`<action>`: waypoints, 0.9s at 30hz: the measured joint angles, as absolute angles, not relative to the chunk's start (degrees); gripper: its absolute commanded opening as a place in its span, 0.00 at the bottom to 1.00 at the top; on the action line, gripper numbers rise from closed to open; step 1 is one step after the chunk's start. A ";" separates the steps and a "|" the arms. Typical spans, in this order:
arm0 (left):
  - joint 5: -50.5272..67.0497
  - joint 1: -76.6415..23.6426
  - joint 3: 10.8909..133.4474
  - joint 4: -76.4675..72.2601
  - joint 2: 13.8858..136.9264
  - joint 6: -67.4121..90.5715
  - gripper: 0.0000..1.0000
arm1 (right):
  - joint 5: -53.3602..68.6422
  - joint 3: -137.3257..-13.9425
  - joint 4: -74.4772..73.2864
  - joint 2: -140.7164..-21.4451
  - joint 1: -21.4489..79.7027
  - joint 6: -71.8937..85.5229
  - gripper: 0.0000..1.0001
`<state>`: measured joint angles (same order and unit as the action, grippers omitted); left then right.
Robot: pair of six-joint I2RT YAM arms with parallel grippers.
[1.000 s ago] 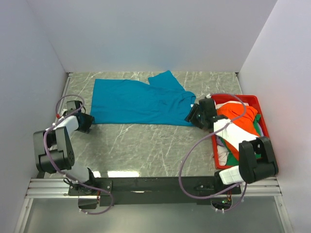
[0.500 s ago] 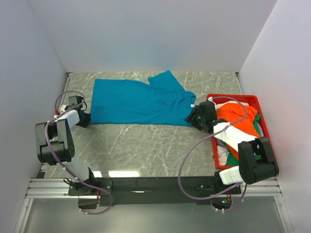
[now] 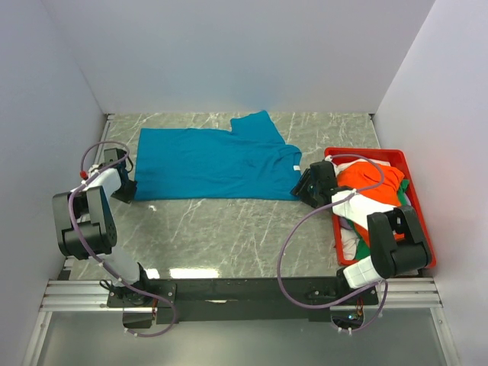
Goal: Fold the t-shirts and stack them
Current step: Fold the tshirt
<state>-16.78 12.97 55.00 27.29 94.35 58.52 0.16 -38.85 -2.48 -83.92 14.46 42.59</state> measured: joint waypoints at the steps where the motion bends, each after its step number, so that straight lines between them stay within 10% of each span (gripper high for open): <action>1: -16.86 13.08 55.00 27.55 94.32 58.19 0.01 | 0.05 -38.76 -2.44 -83.94 14.48 42.59 0.58; 10: -16.84 13.17 55.00 28.36 93.91 57.65 0.01 | -0.69 -38.54 -0.45 -86.89 15.27 43.00 0.52; 16: -16.86 13.30 55.00 28.84 93.19 56.99 0.01 | -1.80 -40.51 -0.84 -89.52 15.99 43.05 0.02; 27: -17.17 15.97 53.93 31.83 86.52 54.68 0.01 | -2.04 -36.16 -7.38 -71.02 16.27 43.99 0.00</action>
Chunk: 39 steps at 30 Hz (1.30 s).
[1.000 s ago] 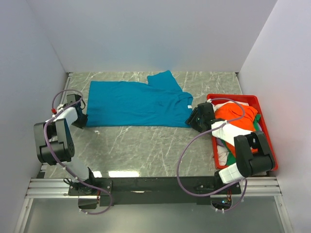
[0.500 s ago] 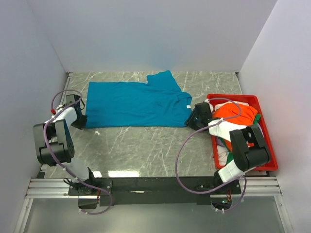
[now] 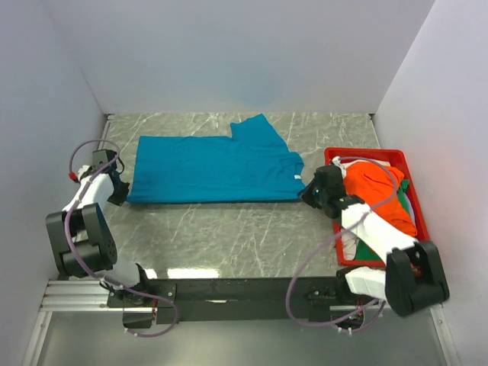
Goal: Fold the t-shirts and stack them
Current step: Fold the tshirt
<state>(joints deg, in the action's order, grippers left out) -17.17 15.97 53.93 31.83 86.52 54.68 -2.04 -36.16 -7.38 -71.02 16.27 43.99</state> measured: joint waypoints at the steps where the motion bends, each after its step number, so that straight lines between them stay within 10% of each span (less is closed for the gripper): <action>1: -17.23 16.27 53.43 32.14 85.65 54.63 0.01 | -1.85 -35.16 -8.16 -68.60 16.27 44.18 0.00; 8: -17.78 19.64 48.80 33.91 80.14 53.67 0.02 | 0.45 -26.92 -14.68 -52.27 16.40 46.87 0.02; 16: -17.56 21.08 45.15 34.74 76.64 52.99 0.43 | 4.56 -23.11 -20.73 -41.15 16.40 48.64 0.66; 24: -13.32 20.32 51.40 33.58 75.26 51.68 0.54 | 4.84 -32.27 -23.81 -46.94 16.43 44.18 0.66; 39: -25.06 3.70 95.18 35.53 111.81 44.97 0.48 | 2.31 -87.81 -14.85 -102.83 16.40 25.36 0.62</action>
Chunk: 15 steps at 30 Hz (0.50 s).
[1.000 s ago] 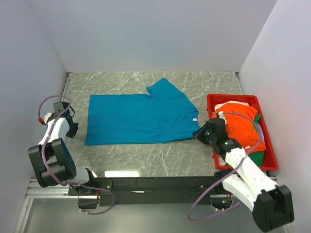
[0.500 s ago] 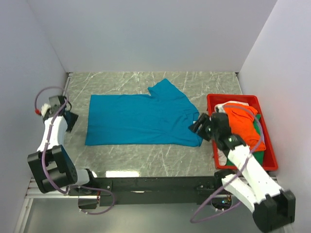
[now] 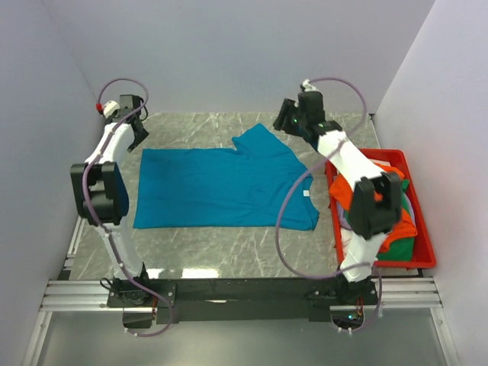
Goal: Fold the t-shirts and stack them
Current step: Fold the tshirt
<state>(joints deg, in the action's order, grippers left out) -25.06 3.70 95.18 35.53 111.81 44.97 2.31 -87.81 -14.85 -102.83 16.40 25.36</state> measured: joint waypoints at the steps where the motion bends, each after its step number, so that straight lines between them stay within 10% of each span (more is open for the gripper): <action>1: -25.82 3.44 97.08 35.66 113.80 44.60 0.48 | 2.33 -91.96 -14.83 -106.61 16.40 24.34 0.62; 15: -29.98 0.40 111.57 35.83 131.96 41.06 0.44 | 2.68 -123.24 -15.90 -136.29 16.36 17.58 0.62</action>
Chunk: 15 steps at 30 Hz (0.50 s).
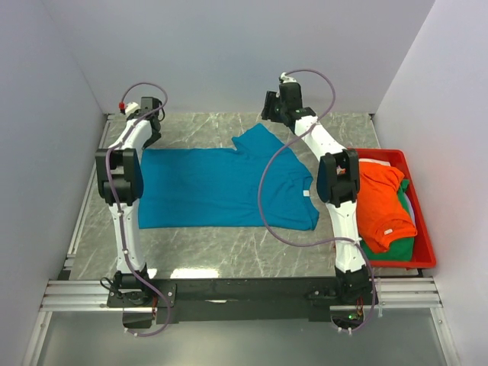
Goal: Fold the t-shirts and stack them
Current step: Fold the tshirt
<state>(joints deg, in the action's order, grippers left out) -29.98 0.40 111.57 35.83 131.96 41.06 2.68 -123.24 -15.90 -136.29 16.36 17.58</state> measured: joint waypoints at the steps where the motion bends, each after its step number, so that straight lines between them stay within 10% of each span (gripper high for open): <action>1: -30.11 0.30 111.85 35.79 132.57 41.08 0.44 | 2.66 -124.22 -16.19 -137.19 16.36 17.23 0.62; 15: -32.45 0.23 112.05 35.81 134.37 41.12 0.43 | 3.79 -129.05 -16.75 -142.74 16.36 16.01 0.63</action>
